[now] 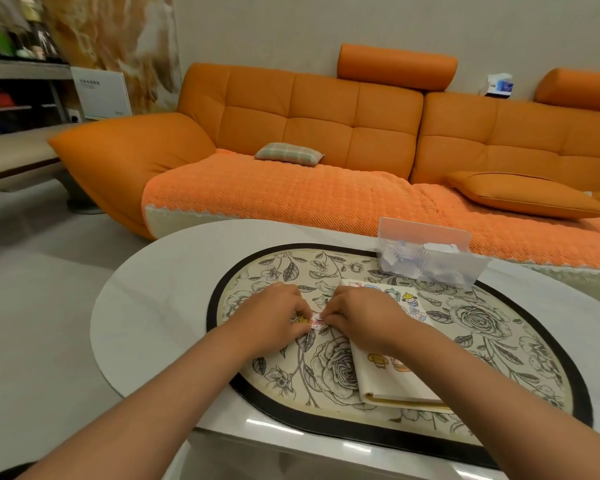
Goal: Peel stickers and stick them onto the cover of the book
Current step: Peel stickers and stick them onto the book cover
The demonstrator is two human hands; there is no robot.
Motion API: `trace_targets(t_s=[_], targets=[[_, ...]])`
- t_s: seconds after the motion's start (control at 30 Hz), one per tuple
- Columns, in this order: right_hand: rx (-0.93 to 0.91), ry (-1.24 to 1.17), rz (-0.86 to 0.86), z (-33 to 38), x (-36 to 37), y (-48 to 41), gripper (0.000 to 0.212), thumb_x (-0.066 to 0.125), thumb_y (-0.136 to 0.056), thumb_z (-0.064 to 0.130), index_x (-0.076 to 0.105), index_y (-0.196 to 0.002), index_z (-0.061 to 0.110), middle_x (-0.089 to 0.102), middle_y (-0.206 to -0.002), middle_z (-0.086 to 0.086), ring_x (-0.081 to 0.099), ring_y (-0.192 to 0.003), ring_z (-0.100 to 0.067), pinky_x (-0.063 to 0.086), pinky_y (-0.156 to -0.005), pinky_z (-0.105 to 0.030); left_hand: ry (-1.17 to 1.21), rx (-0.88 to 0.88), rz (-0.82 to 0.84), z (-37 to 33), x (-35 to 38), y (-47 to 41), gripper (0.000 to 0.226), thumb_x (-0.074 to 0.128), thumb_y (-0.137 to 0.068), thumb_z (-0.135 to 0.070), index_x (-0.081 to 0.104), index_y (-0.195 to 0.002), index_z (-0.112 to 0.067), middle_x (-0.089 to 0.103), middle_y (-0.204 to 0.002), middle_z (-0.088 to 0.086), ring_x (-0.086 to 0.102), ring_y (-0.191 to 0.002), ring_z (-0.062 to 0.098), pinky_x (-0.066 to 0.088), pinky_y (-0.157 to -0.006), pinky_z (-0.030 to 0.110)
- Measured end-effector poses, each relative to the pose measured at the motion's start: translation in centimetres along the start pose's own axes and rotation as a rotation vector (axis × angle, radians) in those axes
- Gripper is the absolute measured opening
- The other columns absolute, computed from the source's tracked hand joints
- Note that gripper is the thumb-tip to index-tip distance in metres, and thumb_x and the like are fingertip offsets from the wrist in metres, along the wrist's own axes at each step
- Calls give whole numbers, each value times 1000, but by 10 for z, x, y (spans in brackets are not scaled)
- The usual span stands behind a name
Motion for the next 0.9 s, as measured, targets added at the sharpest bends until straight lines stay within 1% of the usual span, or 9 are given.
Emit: trace_targets(t_s=[0.1,0.2,0.27,0.33,0.43,0.5,0.63,0.73,0.9], targets=[[44,-20,-106,-3,-6,6,26,47,-103,37,71,-110,32,63,-109,12,62,-95,-15,51,-73,-32,7,-16,11,-1,-1,0,28,63,-94,-45,69,-119,-34,59,-115,-16,49,-112,5,45,-90,28],[190,-308,-206,-18,-17,14,20,55,-101,34,75,-104,31,66,-97,17,59,-77,0,49,-68,-27,102,-53,-19,-4,-7,0,31,62,-94,-44,66,-122,-34,61,-113,-19,55,-106,4,50,-91,30],[276,-603,-212,-30,-22,20,17,61,-99,32,77,-98,26,72,-86,8,53,-56,2,45,-58,-21,257,-100,-71,-7,-13,0,26,60,-95,-42,66,-120,-37,63,-104,-24,60,-98,-1,53,-88,31],[342,-827,-199,-36,-27,30,16,64,-97,28,78,-91,21,69,-69,-3,49,-50,-10,42,-47,-22,455,-157,-106,-12,-16,-2,20,62,-93,-42,69,-112,-40,68,-97,-23,63,-92,-3,55,-84,30],[381,-1012,-187,-38,-33,47,12,68,-94,21,77,-91,13,64,-57,5,49,-46,-11,40,-41,-18,744,-218,-129,-24,-17,-5,11,74,-86,-39,75,-96,-38,74,-90,-15,69,-86,1,57,-82,29],[373,-1074,-173,-39,-34,54,11,69,-93,19,77,-93,11,66,-61,4,49,-45,-7,40,-42,-18,841,-232,-130,-34,-17,-6,9,78,-84,-31,76,-93,-32,75,-85,-9,70,-77,6,57,-73,25],[411,-1154,-163,-50,-33,63,15,67,-95,24,77,-95,12,73,-73,1,50,-49,-10,38,-47,-24,945,-284,-150,-49,-15,-11,8,76,-87,-20,76,-94,-22,76,-83,-3,65,-60,6,46,-53,15],[441,-1214,-139,-61,-33,70,15,69,-93,23,75,-96,9,77,-91,-5,51,-54,-13,38,-47,-24,1017,-311,-161,-58,-12,-17,6,73,-90,-18,73,-96,-20,76,-83,-4,63,-58,6,45,-52,17],[470,-1267,-169,-81,-30,74,14,68,-94,19,74,-100,8,77,-91,-5,54,-56,-13,38,-50,-25,1019,-289,-79,-79,0,-29,6,71,-90,-17,68,-95,-14,71,-79,-5,64,-62,7,45,-56,23]])
Point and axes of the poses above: each hand's wrist, its own y-axis away from the middle knuckle, its own x-axis out of the palm, z = x × y, the point moved 7 cm from there along -y, towards the middle knuckle
